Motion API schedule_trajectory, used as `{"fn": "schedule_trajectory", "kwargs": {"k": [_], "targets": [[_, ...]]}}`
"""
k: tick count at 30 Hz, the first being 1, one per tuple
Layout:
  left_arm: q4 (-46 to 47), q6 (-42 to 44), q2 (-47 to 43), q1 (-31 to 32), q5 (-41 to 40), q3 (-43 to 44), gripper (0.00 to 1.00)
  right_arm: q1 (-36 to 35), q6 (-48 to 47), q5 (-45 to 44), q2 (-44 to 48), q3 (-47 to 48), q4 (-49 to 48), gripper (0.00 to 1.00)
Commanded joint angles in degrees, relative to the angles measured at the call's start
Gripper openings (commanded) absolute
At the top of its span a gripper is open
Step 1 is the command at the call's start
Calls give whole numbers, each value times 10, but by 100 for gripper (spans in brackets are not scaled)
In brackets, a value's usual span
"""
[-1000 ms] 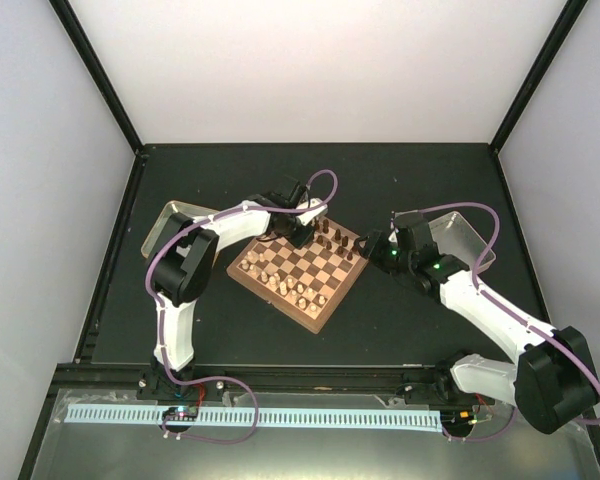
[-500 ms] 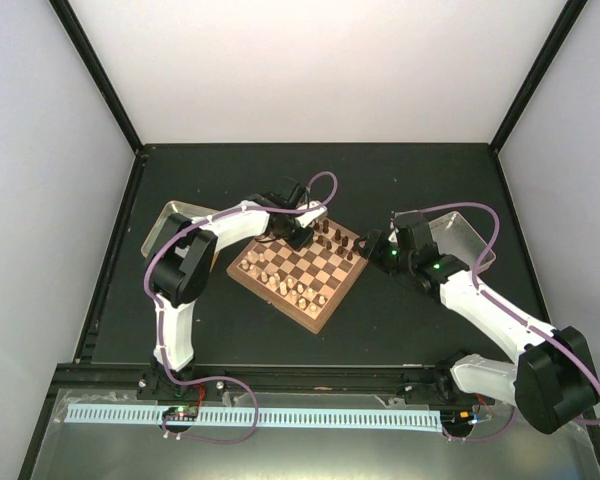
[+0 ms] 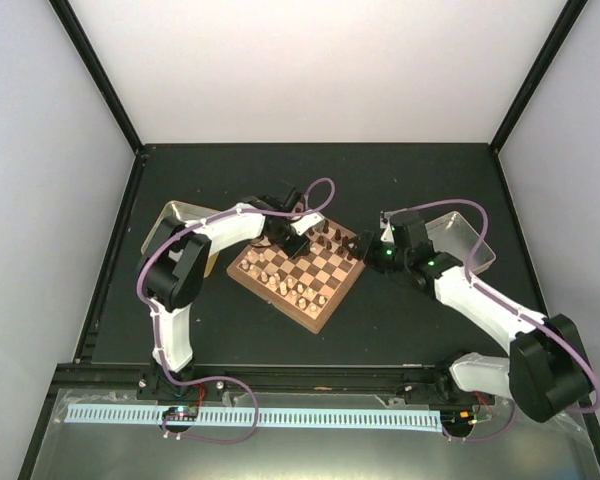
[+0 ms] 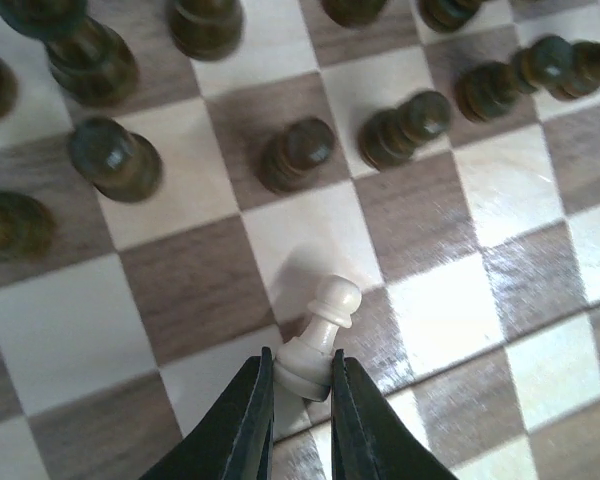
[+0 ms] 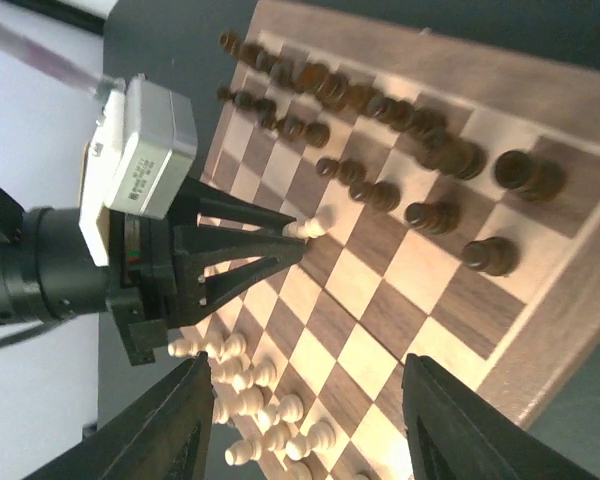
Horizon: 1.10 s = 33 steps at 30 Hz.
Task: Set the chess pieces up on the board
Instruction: Pick up the chess piece from the chessboard, then place the chess piece on the chessboard.
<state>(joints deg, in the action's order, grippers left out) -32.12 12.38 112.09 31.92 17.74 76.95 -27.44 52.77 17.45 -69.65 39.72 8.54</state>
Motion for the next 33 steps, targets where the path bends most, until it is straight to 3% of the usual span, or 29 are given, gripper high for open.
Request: {"fn": "schedule_trajectory", "kwargs": {"k": [1,9,17,22,29,33], "targets": [[-27,25,-48,-13,71,-11,6,4,-47,109,-46,11,-60,54],[-15,41,-112,-28,205,-33,6,-3,4,184,-102,-5,-175,56],[19,35,-134,-30,290,-47,7,-10,43,214,-132,4,-243,56],[20,36,-131,-30,302,-48,7,-11,59,216,-142,4,-261,48],[20,36,-125,-31,302,-48,7,-11,57,210,-151,11,-247,24],[20,37,-127,-31,304,-49,7,-11,52,209,-155,17,-240,17]]}}
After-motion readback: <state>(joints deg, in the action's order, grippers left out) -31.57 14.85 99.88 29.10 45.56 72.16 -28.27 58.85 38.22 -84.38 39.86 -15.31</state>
